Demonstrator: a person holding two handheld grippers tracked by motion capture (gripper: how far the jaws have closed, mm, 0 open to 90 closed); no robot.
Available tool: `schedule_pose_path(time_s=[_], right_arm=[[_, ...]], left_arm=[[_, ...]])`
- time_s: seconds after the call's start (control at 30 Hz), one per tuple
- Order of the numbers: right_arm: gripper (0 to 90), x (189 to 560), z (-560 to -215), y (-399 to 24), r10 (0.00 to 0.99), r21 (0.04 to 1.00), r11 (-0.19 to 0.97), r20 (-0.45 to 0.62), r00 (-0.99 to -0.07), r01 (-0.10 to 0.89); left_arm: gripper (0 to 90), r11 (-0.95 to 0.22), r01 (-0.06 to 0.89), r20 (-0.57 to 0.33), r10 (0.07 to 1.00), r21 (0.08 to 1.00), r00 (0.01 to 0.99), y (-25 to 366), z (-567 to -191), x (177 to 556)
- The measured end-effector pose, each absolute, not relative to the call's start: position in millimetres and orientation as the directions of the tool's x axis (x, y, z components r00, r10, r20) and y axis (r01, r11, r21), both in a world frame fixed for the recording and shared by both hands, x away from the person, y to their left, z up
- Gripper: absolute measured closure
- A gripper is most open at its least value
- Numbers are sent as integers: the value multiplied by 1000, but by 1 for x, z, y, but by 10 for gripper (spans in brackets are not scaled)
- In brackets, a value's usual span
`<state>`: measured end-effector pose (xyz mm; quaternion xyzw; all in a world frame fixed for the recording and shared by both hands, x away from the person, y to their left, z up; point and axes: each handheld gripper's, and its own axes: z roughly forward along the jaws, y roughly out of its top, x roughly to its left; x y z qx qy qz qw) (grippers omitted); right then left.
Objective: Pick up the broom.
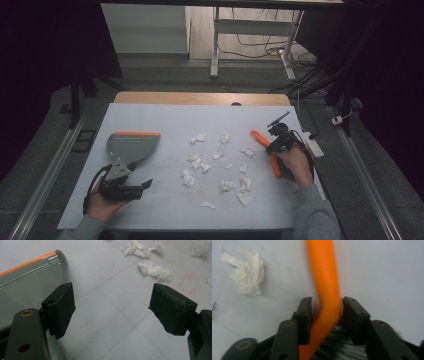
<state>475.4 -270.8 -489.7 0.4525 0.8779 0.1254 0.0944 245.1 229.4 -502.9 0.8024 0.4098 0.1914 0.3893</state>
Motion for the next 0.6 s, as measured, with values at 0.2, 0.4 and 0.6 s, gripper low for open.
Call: schedule_pose_path(time_s=[0.2,0.4,0.6], right_arm=[[685,477,-489,-269,831,302,541,-51,-554,784],[688,474,-488,-273,819,309,553,-32,-573,774],[691,467,-473,-282,829,376,516,6,-559,769]], left_arm=[[212,-357,505,-11,808,786,589,230,-502,244],[213,-358,504,-10,808,786,589,230,-503,244],[214,-356,503,-10,808,787,589,231,-502,244]])
